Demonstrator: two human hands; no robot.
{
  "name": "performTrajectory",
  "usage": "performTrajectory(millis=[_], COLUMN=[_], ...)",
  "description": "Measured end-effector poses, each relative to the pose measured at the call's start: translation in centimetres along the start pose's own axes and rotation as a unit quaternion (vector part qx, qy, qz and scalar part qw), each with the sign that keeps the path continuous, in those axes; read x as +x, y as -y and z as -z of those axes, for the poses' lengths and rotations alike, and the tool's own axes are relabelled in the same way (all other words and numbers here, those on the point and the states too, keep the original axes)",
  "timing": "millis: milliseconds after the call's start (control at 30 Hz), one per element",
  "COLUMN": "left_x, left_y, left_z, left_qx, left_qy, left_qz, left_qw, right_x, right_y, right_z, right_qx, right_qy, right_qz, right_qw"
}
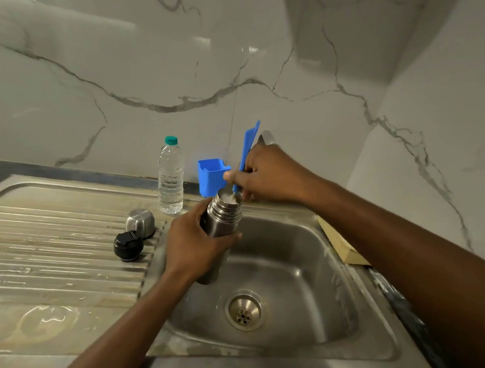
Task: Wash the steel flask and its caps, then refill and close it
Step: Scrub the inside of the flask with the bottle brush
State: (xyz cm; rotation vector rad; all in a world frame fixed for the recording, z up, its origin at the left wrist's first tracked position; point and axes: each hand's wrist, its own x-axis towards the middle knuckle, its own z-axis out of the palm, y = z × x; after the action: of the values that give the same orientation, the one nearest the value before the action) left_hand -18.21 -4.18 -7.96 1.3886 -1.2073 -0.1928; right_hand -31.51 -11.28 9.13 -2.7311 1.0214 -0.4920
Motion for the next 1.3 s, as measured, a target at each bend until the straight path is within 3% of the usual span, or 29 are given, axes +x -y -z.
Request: performTrajectory(millis=[167, 367, 533, 800, 967, 1200, 1300], left_x=[0.1, 0.2, 0.4, 0.2, 0.3, 0.2, 0.2], left_y=[0.4, 0.3, 0.6, 0.2, 0.3, 0.1, 0.3], left_z=[0.2, 0.4, 0.6, 0.5, 0.7, 0.4, 0.4], left_qx=[-0.002, 0.015, 0.007, 0.004, -0.005, 0.001, -0.004], left_qy=[0.0, 0.001, -0.002, 0.016, 0.007, 0.012, 0.007], left_qz=[-0.001, -0.021, -0.017, -0.027, -0.025, -0.027, -0.017], left_qw=[1.0, 1.0, 1.0, 0.999, 1.0, 1.0, 1.0], right_x=[0.1, -0.4, -0.3, -0.4, -0.2, -0.4, -0.3], right_y=[0.2, -0.3, -0.8, -0.6, -0.2, -0.1, -0.1], right_z=[2.8, 0.2, 3.8, 1.8, 5.8, 1.8, 2.9], right_qx=[0.094, 0.135, 0.204, 0.111, 0.142, 0.073, 0.11], right_qy=[-0.026, 0.064, 0.074, 0.155, 0.136, 0.145, 0.127], right_qz=[-0.02, -0.019, -0.004, 0.025, 0.037, 0.043, 0.026], right_qw=[0.995, 0.989, 0.976, 0.981, 0.98, 0.986, 0.985])
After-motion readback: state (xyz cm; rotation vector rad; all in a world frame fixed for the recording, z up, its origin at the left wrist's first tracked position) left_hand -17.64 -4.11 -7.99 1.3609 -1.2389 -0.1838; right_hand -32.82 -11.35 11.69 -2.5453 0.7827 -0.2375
